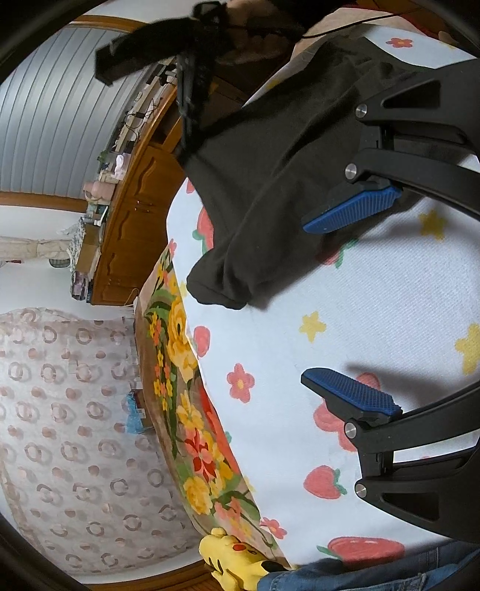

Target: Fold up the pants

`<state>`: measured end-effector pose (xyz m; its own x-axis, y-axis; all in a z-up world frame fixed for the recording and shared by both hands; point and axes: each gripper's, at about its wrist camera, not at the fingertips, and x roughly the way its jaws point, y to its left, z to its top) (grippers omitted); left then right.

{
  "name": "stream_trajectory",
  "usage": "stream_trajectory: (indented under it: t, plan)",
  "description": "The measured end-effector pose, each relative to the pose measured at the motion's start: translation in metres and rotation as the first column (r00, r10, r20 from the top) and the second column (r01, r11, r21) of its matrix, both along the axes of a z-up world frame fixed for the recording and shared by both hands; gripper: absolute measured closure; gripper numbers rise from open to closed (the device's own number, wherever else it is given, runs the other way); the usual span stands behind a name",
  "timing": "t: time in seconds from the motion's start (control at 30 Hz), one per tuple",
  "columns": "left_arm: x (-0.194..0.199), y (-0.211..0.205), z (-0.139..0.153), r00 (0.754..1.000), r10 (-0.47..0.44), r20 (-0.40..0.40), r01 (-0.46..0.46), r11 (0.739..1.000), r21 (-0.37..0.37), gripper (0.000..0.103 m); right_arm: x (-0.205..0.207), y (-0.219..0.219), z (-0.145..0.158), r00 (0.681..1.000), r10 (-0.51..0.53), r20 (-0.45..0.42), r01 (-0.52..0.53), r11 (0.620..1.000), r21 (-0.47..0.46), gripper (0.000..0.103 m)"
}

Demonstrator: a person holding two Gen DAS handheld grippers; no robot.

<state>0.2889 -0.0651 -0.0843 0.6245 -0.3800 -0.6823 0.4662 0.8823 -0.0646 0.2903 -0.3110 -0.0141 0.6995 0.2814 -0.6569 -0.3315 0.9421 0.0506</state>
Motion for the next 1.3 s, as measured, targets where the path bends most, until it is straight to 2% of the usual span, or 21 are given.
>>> stream_trajectory:
  t: [0.1,0.17,0.37,0.4,0.47,0.67,0.83,1.03,1.3]
  plan:
    - [-0.001,-0.001,0.0,1.0,-0.002,0.0,0.002,1.0,0.003,0.027,-0.009,-0.013,0.004,0.999,-0.039,0.01,0.039,0.999,0.0,0.099]
    - [0.0,0.0,0.0,1.0,-0.002,0.001,0.002,1.0,0.003,0.027,-0.013,-0.015,0.0,0.997,-0.07,0.013,0.07,0.997,-0.033,0.099]
    - [0.0,0.001,0.0,1.0,-0.002,-0.003,0.002,1.0,0.006,0.027,-0.009,-0.005,-0.02,0.993,-0.096,-0.062,0.089,0.991,-0.104,0.099]
    - [0.0,0.001,0.0,1.0,-0.003,-0.004,0.003,1.0,0.008,0.027,-0.009,-0.003,-0.019,0.994,-0.091,-0.059,0.085,0.992,-0.099,0.099]
    - [-0.001,0.001,0.0,1.0,-0.003,-0.005,0.003,1.0,0.012,0.027,-0.01,0.001,-0.014,0.995,-0.084,-0.052,0.079,0.992,-0.095,0.09]
    - [-0.001,0.002,0.0,1.0,-0.009,0.002,0.009,1.0,0.012,0.027,-0.035,-0.014,-0.002,0.997,-0.066,-0.028,0.064,0.997,-0.044,0.085]
    - [-0.005,-0.001,0.003,1.0,-0.024,0.017,0.024,1.0,0.016,0.027,-0.063,-0.023,-0.007,0.999,-0.039,-0.025,0.039,0.999,-0.016,0.085]
    - [-0.014,-0.009,0.02,0.998,-0.053,0.039,0.052,0.998,0.034,0.027,-0.099,-0.03,0.0,0.999,-0.028,-0.017,0.028,1.0,0.011,0.085]
    - [-0.046,-0.023,0.037,0.994,-0.09,0.056,0.087,0.995,0.057,0.027,-0.135,-0.044,-0.001,0.999,-0.035,0.012,0.035,0.999,0.034,0.085]
